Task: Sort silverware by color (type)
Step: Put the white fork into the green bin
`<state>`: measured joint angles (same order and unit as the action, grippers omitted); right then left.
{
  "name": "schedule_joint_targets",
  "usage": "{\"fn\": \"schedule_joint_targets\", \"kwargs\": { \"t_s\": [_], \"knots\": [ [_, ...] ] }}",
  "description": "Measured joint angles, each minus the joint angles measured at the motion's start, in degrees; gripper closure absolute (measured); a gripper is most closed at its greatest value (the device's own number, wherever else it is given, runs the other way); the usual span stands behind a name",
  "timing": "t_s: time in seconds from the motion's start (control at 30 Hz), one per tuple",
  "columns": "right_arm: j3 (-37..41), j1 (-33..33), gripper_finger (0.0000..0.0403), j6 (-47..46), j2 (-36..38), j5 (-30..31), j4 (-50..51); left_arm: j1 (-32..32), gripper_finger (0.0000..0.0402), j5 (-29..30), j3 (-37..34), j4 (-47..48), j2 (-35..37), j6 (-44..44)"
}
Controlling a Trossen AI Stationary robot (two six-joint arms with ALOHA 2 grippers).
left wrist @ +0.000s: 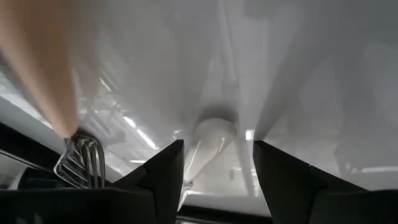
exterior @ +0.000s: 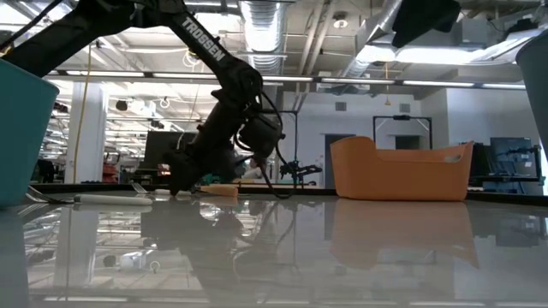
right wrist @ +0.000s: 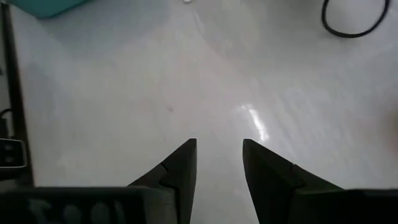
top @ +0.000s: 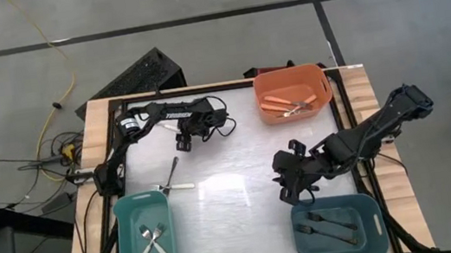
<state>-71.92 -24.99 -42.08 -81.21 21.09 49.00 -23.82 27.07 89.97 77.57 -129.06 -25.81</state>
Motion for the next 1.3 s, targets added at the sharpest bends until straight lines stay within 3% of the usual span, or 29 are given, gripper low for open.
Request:
{"fn": "schedule_joint_targets", "kwargs": {
  "t_s": [0.3, 0.6, 0.8, 1.0, 1.3],
  "knots": [
    [0.0, -0.1, 0.0251, -0.1, 0.0, -0.3, -2.1, 0.2, 0.0251, -2.1, -5.2, -3.1, -0.1, -4.8],
    [0.0, 0.0, 0.0251, -0.1, 0.0, -0.3, -2.0, 0.9, 0.0367, -3.0, -5.6, -4.3, -0.2, -4.0],
    [0.0, 0.1, 0.0251, 0.2, 0.0, -0.3, -2.0, 3.1, 0.0367, -2.8, -5.7, -4.7, 0.9, -2.5],
    [0.0, 1.5, 0.0251, 1.6, 0.0, -0.3, -2.0, 6.5, 0.0378, -6.9, -5.8, -12.1, 8.0, -2.7],
    [0.0, 3.6, 0.0251, 2.6, 0.0, -0.3, -2.0, 9.2, 0.0398, -18.8, -5.7, -20.4, 25.1, 3.5]
  ]
}}
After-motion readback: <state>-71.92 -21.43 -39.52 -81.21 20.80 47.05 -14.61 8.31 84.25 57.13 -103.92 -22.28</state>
